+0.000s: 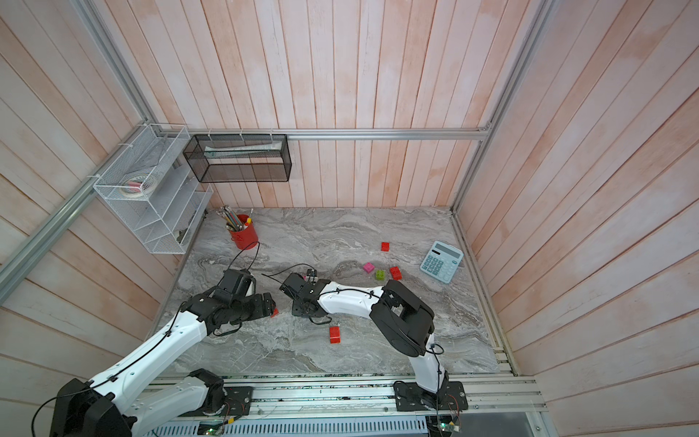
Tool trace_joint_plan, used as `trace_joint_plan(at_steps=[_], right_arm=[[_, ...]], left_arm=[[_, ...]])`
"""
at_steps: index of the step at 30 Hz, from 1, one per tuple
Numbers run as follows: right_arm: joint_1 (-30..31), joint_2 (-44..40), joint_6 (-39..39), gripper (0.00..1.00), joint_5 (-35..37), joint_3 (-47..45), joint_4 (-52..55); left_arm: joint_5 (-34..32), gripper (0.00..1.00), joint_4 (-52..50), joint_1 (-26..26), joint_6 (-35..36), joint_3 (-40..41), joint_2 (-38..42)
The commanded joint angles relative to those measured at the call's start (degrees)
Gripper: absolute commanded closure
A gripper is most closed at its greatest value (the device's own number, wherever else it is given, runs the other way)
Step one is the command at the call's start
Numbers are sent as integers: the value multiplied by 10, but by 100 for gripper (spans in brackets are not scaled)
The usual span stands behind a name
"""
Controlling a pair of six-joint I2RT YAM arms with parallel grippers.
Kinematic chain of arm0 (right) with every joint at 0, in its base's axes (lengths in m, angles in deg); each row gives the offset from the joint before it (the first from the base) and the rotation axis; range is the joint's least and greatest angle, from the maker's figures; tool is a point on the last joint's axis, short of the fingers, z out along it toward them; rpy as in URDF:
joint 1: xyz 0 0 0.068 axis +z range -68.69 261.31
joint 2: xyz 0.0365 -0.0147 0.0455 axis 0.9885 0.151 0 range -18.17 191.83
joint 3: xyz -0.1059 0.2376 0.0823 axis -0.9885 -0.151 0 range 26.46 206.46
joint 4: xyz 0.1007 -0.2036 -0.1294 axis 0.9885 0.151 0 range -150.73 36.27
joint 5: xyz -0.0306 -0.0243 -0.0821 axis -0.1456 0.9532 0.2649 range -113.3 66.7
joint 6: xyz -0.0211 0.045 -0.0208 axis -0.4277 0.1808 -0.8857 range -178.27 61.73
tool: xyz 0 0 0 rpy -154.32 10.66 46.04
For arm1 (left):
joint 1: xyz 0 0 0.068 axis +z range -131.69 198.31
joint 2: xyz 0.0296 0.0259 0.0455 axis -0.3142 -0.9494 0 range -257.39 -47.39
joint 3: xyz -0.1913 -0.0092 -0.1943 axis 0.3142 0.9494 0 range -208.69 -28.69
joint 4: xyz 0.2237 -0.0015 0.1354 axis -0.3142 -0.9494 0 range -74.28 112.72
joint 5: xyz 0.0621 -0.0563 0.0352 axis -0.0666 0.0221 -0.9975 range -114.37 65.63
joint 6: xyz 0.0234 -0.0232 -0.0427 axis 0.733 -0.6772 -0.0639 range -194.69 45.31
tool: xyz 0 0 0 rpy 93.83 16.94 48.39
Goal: Assemble the letter s with lego
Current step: Place the lego brick at the center of the board, then pick up the lego brick from the center of the board.
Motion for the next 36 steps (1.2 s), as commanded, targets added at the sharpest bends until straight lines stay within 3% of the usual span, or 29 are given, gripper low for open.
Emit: trace_joint_plan(at_steps=[1, 9, 16, 26, 36], right_arm=[[3, -18, 10, 51, 5, 14, 16], [-17, -112, -17, 45, 42, -31, 25], [-54, -213, -95, 33, 49, -124, -31], [-151, -336, -216, 25, -66, -241, -125], [-189, -358, -269, 24, -116, -253, -132]], left_arm=[[-2, 11, 17, 3, -7, 11, -9], [7, 19, 41, -1, -38, 6, -38], [-45, 24, 27, -30, -88, -15, -76], [-94, 31, 60, -66, -186, -29, -147], [-135, 41, 55, -72, -224, -62, -215]])
